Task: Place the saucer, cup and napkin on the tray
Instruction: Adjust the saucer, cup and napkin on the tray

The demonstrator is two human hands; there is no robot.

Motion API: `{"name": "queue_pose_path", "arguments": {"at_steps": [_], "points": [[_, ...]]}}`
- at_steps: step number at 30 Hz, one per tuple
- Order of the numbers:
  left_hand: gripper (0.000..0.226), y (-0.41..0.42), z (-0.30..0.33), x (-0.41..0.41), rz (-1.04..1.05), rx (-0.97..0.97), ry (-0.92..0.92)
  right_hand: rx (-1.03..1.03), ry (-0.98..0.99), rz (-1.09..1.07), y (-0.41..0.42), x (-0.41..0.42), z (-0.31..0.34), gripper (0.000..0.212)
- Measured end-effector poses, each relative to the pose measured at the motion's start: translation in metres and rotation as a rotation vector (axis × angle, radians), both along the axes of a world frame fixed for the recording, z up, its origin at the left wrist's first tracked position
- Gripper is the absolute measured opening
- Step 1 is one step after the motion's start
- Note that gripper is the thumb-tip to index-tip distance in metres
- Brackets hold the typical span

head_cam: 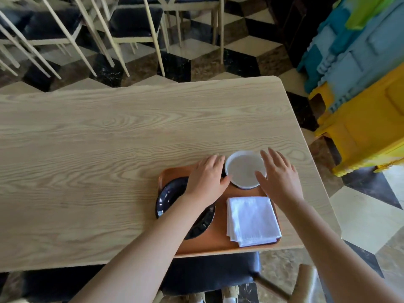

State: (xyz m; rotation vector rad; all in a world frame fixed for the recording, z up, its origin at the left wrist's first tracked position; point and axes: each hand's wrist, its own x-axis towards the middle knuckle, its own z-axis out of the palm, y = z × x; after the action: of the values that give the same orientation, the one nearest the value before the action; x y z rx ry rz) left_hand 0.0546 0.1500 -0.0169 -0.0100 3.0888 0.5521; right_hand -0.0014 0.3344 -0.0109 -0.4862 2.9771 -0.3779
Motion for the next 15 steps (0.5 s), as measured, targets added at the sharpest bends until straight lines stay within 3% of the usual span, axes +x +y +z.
{"name": "queue_pose_path", "arguments": {"at_steps": [5,8,15], "points": [[0.052,0.008,-0.008,-0.017,0.038,0.046,-0.073,-0.046,-0.097,-0.016,0.0,-0.015,-0.008,0.045],[0.039,0.007,-0.008,-0.016,0.111,0.187,-0.11,-0.137,-0.171,-0.052,0.0,-0.014,-0.01,0.037],[0.037,-0.002,-0.003,-0.014,0.209,0.482,-0.202,-0.401,-0.278,-0.157,-0.001,-0.007,-0.014,0.035]]}}
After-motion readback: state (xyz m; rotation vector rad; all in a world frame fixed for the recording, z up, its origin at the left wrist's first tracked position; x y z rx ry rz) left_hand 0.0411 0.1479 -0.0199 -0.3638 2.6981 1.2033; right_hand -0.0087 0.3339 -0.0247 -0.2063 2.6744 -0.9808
